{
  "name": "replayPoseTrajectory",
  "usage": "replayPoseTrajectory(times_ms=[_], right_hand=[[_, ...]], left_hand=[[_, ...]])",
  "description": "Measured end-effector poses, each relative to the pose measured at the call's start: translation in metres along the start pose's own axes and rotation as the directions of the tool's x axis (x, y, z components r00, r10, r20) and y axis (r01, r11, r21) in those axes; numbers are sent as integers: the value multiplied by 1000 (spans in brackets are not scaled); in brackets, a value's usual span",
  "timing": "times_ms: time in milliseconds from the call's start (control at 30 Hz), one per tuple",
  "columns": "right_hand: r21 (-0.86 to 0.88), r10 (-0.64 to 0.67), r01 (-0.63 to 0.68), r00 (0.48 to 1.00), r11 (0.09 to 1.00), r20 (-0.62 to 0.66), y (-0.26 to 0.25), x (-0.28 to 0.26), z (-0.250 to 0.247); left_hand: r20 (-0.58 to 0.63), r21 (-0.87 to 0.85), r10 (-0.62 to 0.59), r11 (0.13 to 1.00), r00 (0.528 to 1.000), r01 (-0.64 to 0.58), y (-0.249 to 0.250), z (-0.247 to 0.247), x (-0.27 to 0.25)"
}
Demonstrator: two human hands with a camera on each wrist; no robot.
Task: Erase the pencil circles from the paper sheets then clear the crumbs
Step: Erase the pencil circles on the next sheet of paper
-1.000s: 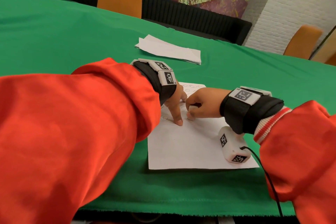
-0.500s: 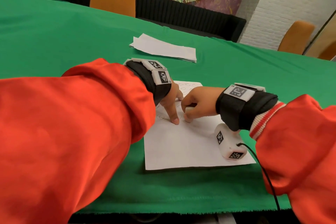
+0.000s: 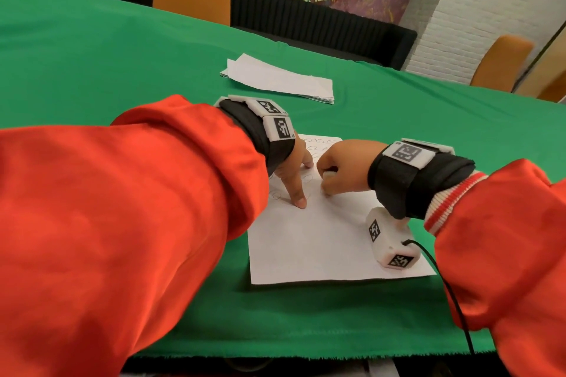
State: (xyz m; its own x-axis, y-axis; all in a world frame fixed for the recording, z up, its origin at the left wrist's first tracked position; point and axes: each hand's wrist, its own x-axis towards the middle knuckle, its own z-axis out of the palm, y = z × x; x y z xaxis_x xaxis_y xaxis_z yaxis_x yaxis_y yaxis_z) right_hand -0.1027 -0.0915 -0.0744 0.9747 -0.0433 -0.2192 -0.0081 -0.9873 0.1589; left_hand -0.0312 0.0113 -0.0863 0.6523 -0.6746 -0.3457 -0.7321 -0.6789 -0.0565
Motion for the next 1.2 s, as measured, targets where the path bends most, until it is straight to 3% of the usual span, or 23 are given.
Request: replayPoseTrajectory(times_ms=[167,333,500,633,800,933,1100,1200], right_hand=[[99,-55,48,997,994,61,-2,-1,2],[-57,42,-42,999,998,-1,-1,0,1],[100,-34,28,998,995,57,-2,-1,2],[-9,73,-73,997,997,-6,0,0,1],[90,-10,4,997,996,72,-1,-1,3],[2,69,-69,997,998,20,-1,1,2],[87,-26,20,997,996,68,-1,-1,3],[70,12,-15,999,997,46,-1,1,2]], left_hand=[[26,71,51,996,998,-53,0,-1,1],[14,77,64,995,998,-65,0,-1,3],[10,96,75,993,997,-75,0,-2,3],[9,94,70,993,998,-70,0,-1,3],[0,106,67,992,998,-66,2,-1,1],[3,109,66,992,998,-66,2,-2,0],[3,115,69,991,998,-69,2,-2,-1],[9,114,65,991,998,-66,1,-2,-1]])
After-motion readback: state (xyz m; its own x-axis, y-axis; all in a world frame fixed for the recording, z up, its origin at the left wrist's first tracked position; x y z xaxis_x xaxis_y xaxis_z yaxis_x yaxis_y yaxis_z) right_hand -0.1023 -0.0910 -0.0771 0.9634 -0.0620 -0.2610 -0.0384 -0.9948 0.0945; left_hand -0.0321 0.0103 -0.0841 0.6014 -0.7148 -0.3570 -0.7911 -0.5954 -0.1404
